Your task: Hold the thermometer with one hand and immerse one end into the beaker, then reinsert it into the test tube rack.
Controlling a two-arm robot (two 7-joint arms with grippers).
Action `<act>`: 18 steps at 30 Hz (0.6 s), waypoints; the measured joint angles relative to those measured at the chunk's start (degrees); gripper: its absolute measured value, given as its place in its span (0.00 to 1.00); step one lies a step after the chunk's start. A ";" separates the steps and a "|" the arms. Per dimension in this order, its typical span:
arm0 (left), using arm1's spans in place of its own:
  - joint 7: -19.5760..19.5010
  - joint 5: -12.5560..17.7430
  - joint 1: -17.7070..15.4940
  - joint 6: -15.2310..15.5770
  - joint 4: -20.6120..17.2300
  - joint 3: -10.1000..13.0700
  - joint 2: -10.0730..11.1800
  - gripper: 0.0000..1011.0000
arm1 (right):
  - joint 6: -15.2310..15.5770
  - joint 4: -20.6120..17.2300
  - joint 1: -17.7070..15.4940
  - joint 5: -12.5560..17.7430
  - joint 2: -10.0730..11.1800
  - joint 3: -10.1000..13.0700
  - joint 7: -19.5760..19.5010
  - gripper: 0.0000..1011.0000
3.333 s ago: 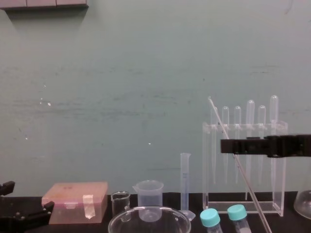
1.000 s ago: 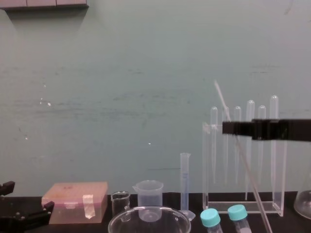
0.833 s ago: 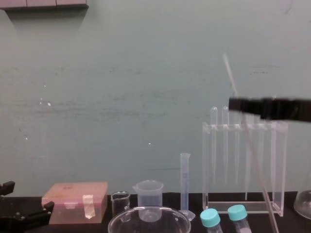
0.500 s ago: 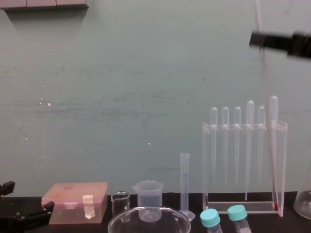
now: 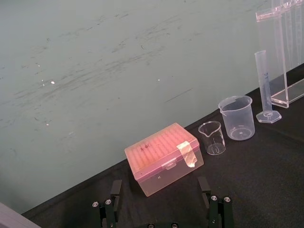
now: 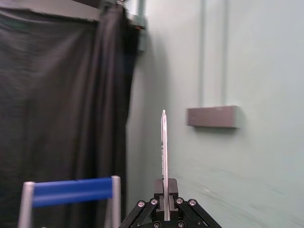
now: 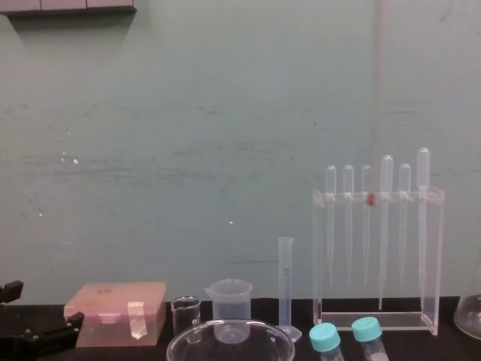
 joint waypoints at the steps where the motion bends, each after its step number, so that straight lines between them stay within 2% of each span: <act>1: 0.00 0.00 0.00 0.00 0.00 0.00 0.00 1.00 | -0.05 1.05 1.73 0.21 -0.98 -1.44 1.23 0.06; 2: 0.00 0.00 0.00 0.00 0.00 0.00 0.00 1.00 | -0.05 1.94 3.12 0.50 -1.99 -2.68 2.36 0.05; 3: 0.00 0.00 0.00 0.00 0.00 0.00 0.00 1.00 | -0.05 1.94 3.12 0.50 -1.99 -2.68 2.36 0.05; 6: 0.00 0.00 0.00 0.00 0.00 0.00 0.00 1.00 | 0.15 4.29 6.33 1.74 -5.15 -6.63 5.90 0.05; 8: 0.00 0.00 0.00 0.00 0.00 0.00 0.00 1.00 | 0.20 5.03 7.18 2.21 -6.15 -7.92 7.25 0.05; 9: 0.00 0.00 0.00 0.00 0.00 0.00 0.00 1.00 | 0.33 6.01 7.92 2.56 -7.27 -9.46 8.57 0.05; 14: 0.00 0.00 0.00 0.00 0.00 0.00 0.00 1.00 | 0.62 9.15 9.28 2.96 -9.45 -13.50 11.95 0.05; 16: 0.00 0.00 0.00 0.00 0.00 0.00 0.00 1.00 | 0.59 10.17 9.50 2.93 -9.80 -14.46 12.72 0.05; 18: 0.00 0.00 0.00 0.00 0.00 0.00 0.00 1.00 | -0.16 12.87 9.71 2.32 -10.36 -16.41 13.82 0.05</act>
